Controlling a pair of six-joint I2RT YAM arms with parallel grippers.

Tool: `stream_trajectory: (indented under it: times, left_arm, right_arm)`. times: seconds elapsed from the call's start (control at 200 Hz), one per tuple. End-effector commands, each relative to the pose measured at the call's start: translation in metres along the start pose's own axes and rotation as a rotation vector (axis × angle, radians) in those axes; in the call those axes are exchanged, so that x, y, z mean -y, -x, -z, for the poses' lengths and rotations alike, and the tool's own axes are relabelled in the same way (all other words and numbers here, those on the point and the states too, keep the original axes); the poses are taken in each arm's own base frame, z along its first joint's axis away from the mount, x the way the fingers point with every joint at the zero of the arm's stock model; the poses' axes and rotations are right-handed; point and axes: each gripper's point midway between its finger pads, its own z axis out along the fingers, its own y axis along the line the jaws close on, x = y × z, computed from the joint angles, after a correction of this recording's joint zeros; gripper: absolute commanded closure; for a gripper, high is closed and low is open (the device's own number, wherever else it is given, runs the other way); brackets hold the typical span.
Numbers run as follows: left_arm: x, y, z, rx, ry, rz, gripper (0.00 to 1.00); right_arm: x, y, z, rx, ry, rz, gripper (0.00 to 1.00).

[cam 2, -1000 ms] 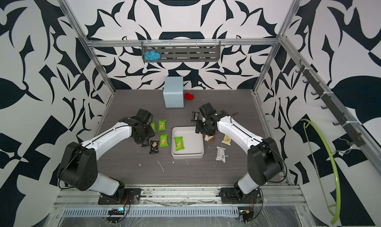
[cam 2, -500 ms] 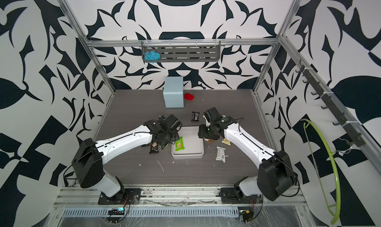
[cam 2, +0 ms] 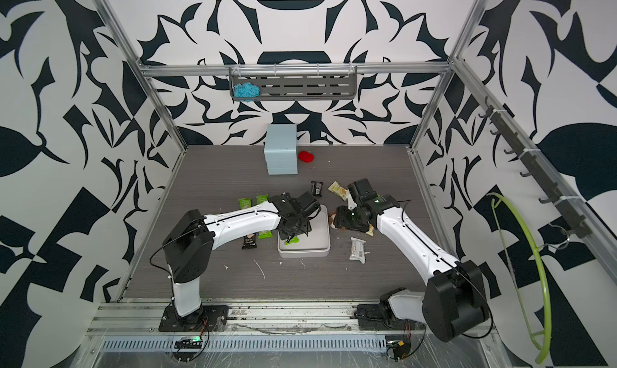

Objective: Take the cookies out of the storage box
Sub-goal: Pick up the cookie from the storage box.

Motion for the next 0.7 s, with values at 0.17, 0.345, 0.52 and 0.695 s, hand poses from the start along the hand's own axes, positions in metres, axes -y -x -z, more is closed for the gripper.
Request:
stream_trajectory:
  times: [0.17,0.345,0.52,0.695]
  left_arm:
    - [-0.027,-0.006,-0.013,-0.034,0.188,-0.068,0.3]
    - [-0.033,-0.005,-0.019,-0.03,0.223,-0.061,0.3]
    - [-0.033,-0.007,-0.029,-0.049,0.216,-0.067,0.3]
    - [-0.034,-0.006,-0.039,-0.068,0.197,-0.082,0.3]
  right_arm:
    - [0.0,0.001,0.0,-0.017,0.032,0.005,0.38]
    - [0.002,0.006,-0.002,-0.02,0.025,-0.003,0.38]
    - [0.004,0.011,-0.004,-0.026,0.019,-0.005,0.38]
    - [0.004,0.012,-0.006,-0.033,0.015,-0.009,0.39]
